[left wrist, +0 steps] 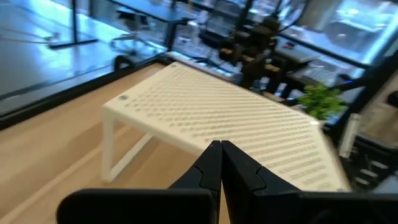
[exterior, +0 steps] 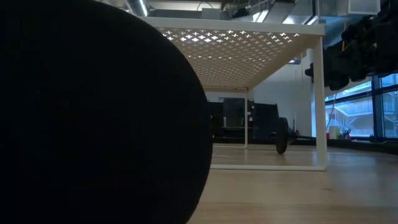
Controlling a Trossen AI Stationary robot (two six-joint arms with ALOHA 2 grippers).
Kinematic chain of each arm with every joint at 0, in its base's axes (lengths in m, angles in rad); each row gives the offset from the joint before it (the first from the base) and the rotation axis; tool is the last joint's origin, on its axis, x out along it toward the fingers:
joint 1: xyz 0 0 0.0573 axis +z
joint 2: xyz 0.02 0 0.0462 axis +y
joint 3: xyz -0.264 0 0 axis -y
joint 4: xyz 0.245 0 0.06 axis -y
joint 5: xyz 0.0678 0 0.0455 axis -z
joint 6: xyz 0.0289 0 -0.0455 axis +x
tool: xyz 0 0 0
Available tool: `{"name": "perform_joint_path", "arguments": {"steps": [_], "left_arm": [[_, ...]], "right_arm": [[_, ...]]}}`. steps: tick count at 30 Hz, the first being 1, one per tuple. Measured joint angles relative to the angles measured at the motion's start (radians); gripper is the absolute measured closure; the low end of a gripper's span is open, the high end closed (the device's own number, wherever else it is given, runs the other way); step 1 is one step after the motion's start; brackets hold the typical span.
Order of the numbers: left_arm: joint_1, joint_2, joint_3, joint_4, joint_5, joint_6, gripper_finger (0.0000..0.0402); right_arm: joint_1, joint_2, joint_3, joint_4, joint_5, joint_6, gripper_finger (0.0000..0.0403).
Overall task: Pick & Place candle stick holders
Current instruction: Put the top left black candle holder on the shelf
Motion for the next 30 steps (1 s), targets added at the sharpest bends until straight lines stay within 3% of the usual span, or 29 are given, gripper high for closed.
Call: {"name": "perform_joint_path", "arguments": {"steps": [7,11,14,19,25,30], "left_arm": [[-0.255,0.005,0.000,-0.082,-0.362,-0.126,0.0400],[-0.350,0.006,0.000,-0.098,-0.473,-0.179,0.0400],[-0.366,-0.022,0.000,-0.142,-0.495,-0.240,0.0400],[-0.366,-0.050,0.000,-0.252,-0.461,-0.180,0.0400],[-0.366,-0.045,0.000,-0.235,-0.460,-0.231,0.0400],[-0.366,-0.043,-0.001,-0.219,-0.443,-0.168,0.0400]], "right_arm": [[0.000,0.000,0.000,0.000,0.000,0.000,0.0245],[0.000,0.000,0.000,0.000,0.000,0.000,0.0245],[0.000,0.000,0.000,0.000,0.000,0.000,0.0245],[0.000,0.000,0.000,0.000,0.000,0.000,0.0245],[0.000,0.000,0.000,0.000,0.000,0.000,0.0245],[0.000,0.000,0.000,0.000,0.000,0.000,0.0245]]}}
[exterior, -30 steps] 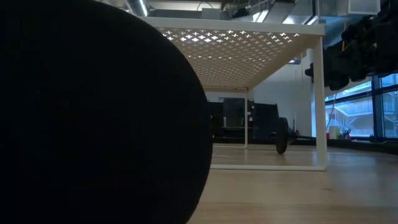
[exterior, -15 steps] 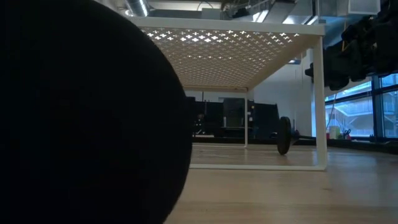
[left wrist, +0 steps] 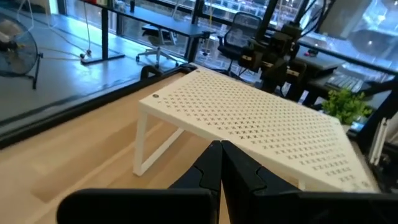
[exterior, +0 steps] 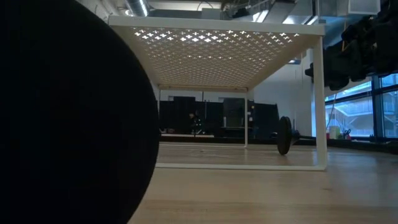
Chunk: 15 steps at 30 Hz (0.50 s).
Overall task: Pick & Place candle stick holders
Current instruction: Put the top left black candle holder on the shelf
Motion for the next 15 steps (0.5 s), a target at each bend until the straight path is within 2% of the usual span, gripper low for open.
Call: {"name": "perform_joint_path", "arguments": {"steps": [4,9,12,15], "left_arm": [[0.014,0.004,0.000,0.131,0.004,0.025,0.0400],[0.041,0.048,0.000,0.351,0.087,0.231,0.0400],[0.070,0.083,0.000,0.377,0.184,0.294,0.0400],[0.115,0.123,-0.001,0.442,0.164,0.341,0.0400]], "right_arm": [[0.000,0.000,0.000,0.000,0.000,0.000,0.0245],[0.000,0.000,0.000,0.000,0.000,0.000,0.0245],[0.000,0.000,0.000,0.000,0.000,0.000,0.0245],[0.000,0.000,0.000,0.000,0.000,0.000,0.0245]]}}
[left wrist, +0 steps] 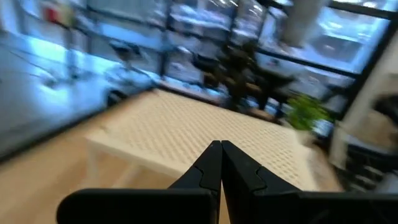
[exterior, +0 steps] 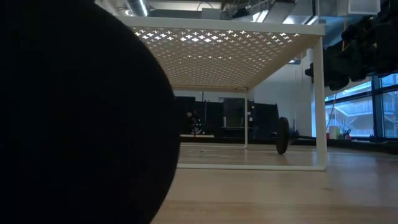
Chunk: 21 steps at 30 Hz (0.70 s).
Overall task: Pick & Place candle stick holders
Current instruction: Put the top left black candle holder on the shelf
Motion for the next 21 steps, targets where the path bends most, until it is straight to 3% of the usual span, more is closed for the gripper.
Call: {"name": "perform_joint_path", "arguments": {"steps": [3,6,9,12,15,17,21], "left_arm": [[0.069,0.045,0.002,0.078,-0.011,0.100,0.0400],[0.131,0.063,0.006,-0.064,0.158,0.031,0.0400],[0.204,0.060,0.077,-0.340,0.157,-0.153,0.0400],[0.278,0.061,0.125,-0.704,0.102,-0.431,0.0400],[0.351,0.071,0.127,-0.966,0.069,-0.686,0.0400],[0.392,0.088,0.113,-1.038,0.062,-0.811,0.0400],[0.434,0.125,0.115,-0.979,0.048,-0.793,0.0400]], "right_arm": [[0.000,0.000,0.000,0.000,0.000,0.000,0.0245],[0.000,0.000,0.000,0.000,0.000,0.000,0.0245],[0.000,0.000,0.000,0.000,0.000,0.000,0.0245],[0.000,0.000,0.000,0.000,0.000,0.000,0.0245],[0.000,0.000,0.000,0.000,0.000,0.000,0.0245],[0.000,0.000,0.000,0.000,0.000,0.000,0.0245],[0.000,0.000,0.000,0.000,0.000,0.000,0.0245]]}}
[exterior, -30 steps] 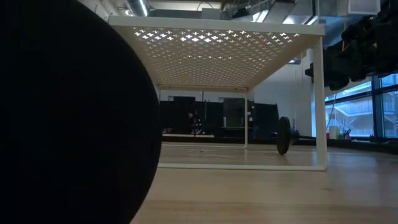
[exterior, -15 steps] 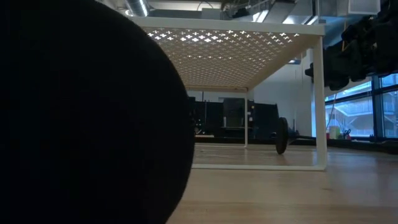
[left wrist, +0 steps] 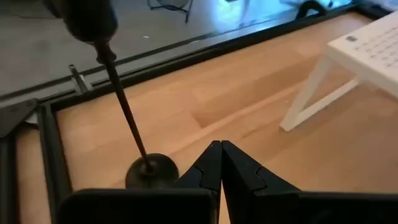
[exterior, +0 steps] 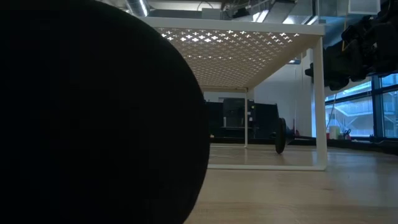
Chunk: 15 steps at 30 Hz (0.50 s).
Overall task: Pick & Place candle stick holders
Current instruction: Put the top left black candle holder on the shelf
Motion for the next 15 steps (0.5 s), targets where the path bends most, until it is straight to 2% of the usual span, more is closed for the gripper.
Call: {"name": "perform_joint_path", "arguments": {"steps": [5,8,15], "left_arm": [[0.061,0.083,0.000,0.002,0.033,-0.088,0.0381],[0.113,0.140,0.000,-0.002,0.061,-0.110,0.0343],[0.252,0.243,0.000,-0.001,0.029,-0.154,0.0249]], "right_arm": [[0.000,0.000,0.000,0.000,0.000,0.000,0.0245],[0.000,0.000,0.000,0.000,0.000,0.000,0.0245],[0.000,0.000,0.000,0.000,0.000,0.000,0.0245]]}}
